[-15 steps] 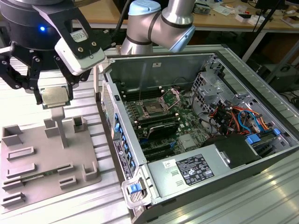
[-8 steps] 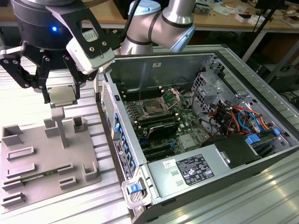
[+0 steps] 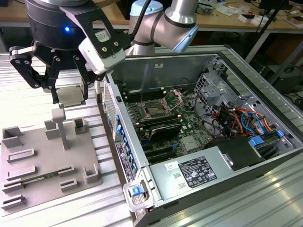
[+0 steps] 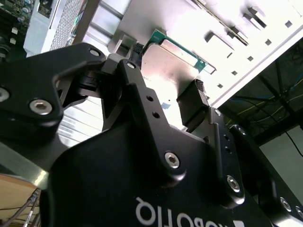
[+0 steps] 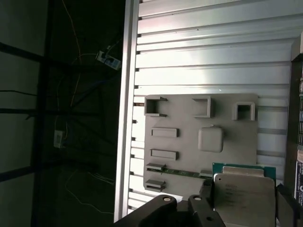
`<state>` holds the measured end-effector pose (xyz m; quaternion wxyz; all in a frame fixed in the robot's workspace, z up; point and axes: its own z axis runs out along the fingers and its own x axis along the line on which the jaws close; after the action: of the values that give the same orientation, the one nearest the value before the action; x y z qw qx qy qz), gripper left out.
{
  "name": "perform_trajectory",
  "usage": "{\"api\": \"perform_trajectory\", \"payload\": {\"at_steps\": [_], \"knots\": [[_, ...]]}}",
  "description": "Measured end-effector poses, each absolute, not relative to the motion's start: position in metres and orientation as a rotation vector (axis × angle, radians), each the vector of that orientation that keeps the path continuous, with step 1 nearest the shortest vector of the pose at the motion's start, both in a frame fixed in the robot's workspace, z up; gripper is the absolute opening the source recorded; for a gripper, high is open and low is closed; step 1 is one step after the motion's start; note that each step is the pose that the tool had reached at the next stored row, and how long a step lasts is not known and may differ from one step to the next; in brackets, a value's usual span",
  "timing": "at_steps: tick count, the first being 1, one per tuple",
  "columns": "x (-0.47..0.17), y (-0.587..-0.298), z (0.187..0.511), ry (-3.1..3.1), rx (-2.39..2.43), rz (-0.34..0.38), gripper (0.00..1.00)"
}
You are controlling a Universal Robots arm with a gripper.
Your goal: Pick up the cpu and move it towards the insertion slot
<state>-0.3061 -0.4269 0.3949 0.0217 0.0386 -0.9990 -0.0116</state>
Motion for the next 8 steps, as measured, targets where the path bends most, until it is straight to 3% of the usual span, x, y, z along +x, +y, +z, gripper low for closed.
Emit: {"api": "perform_trajectory", "payload": {"at_steps": [8], "knots": [[-0.283,-0.427,0.395,-3.095,0.116,-0.036,0.55]]}}
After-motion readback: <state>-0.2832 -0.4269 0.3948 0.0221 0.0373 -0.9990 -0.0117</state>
